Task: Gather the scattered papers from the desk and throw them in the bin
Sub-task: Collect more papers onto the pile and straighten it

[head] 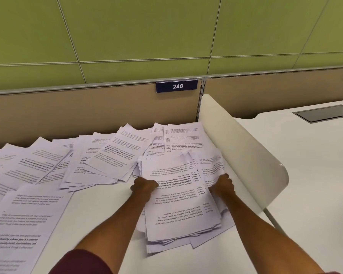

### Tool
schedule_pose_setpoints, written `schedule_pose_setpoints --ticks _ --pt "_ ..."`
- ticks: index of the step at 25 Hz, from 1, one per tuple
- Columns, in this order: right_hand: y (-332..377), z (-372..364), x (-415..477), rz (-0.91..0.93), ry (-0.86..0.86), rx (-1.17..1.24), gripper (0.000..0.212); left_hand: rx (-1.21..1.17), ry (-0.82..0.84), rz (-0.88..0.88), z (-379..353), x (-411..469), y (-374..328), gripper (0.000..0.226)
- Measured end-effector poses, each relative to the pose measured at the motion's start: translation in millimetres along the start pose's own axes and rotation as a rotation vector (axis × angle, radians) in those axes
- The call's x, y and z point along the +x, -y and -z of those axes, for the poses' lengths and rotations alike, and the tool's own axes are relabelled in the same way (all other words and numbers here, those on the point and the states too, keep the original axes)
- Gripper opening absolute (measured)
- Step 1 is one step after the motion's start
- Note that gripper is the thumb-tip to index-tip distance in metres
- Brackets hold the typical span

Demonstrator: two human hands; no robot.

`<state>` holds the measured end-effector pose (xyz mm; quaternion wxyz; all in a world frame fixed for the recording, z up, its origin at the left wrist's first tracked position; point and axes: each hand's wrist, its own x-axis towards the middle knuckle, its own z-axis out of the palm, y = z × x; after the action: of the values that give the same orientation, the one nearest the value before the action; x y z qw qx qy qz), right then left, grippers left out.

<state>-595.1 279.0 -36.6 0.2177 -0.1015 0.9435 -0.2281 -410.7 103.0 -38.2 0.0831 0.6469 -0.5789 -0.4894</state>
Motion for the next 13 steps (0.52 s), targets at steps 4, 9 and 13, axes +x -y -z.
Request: schedule_pose_setpoints --ticks 4,9,13 --pt "-1 5 -2 0.027 0.072 -0.007 0.075 -0.018 0.052 0.046 3 -2 -5 0.065" --pt "0 14 -4 -0.019 0.097 0.155 0.074 0.263 -0.029 -0.039 3 -7 0 0.068" --pt "-6 22 -8 -0.049 0.107 0.249 0.067 -0.048 0.094 -0.048 15 5 10 0.053"
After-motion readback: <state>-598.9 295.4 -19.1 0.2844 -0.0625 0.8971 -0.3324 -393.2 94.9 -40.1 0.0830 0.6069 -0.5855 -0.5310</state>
